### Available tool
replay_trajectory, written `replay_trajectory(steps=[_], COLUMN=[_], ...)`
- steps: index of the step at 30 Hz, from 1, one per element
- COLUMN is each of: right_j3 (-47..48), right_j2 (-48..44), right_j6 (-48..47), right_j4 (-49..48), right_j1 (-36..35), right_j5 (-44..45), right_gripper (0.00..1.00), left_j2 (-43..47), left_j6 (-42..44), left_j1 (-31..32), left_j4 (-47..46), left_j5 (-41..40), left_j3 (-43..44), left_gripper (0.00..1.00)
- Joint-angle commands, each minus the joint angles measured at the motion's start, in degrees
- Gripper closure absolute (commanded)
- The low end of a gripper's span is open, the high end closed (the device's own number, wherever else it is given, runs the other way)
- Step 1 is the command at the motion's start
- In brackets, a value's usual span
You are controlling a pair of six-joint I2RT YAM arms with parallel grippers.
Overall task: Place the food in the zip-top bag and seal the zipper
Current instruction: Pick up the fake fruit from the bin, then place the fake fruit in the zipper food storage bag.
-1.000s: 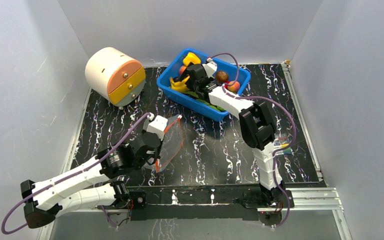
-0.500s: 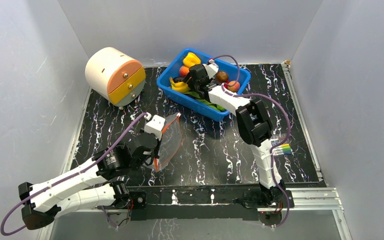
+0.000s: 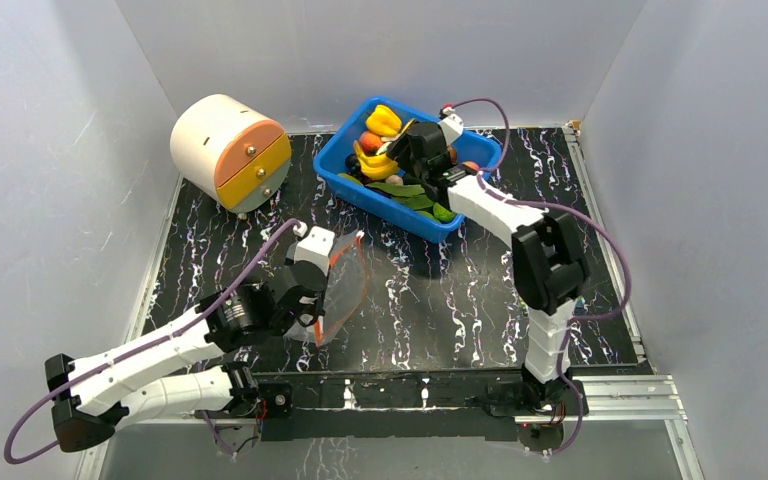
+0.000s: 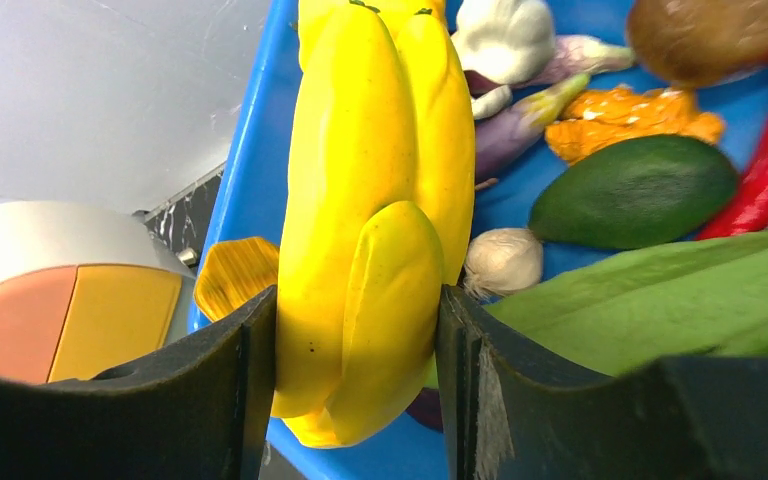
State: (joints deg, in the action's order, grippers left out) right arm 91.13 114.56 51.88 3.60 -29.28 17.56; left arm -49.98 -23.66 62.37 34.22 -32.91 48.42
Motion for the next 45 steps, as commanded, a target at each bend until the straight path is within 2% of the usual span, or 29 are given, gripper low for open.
replay_trajectory(steps=[1,11,19,23,29,35,39,42,45], right_j3=[-5.1,-17.3,-25.3,-27.8,-34.8,-40.1,-44.8,-46.9,-46.6], right_j2=[-11.2,-28.9,-42.7,-48.1,-58.7,-65.4,-69.4,-70.9,-70.9], right_j6=[-6.9,-22.2,-35.3,-40.5,-48.4,-51.9,-51.5,-50.5,-51.2], right_j4=[-5.3,-5.4,-3.3,-0.4,-1.4,-4.7,-11.7,-17.1,-18.4], right_j1=[1.0,1.2,1.1,1.1,1.1,1.1,1.0,0.9,0.7], right_j5=[2.2,-1.4,-11.0,-19.0,-29.4,-40.2,-48.0,-52.1,-55.5], right_gripper=[0.77,0.78,0.78,0.78,0.79,0.79,0.8,0.81,0.81], left_j2=[-0.9,-2.9,-4.6,-4.4,-3.4,-1.5,-1.5,-1.5,-1.5], left_j6=[-5.1,-7.9,-9.4,-9.8,-8.7,-5.4,-3.7,-3.7,-2.6], left_j1=[-0.1,-0.1,-0.1,-0.1,-0.1,-0.1,-0.1,-0.1,-0.1], left_j4=[3.5,1.9,-0.4,-0.7,-0.6,-3.3,-3.6,-3.2,-3.9], left_j5=[0.5,3.6,7.2,8.5,8.1,9.6,10.3,9.9,11.1], left_j3=[4.8,5.5,6.5,7.0,7.5,7.3,7.7,7.7,7.9], left_gripper=[1.0,1.0,1.0,1.0,1.0,1.0,1.0,1.0,1.0])
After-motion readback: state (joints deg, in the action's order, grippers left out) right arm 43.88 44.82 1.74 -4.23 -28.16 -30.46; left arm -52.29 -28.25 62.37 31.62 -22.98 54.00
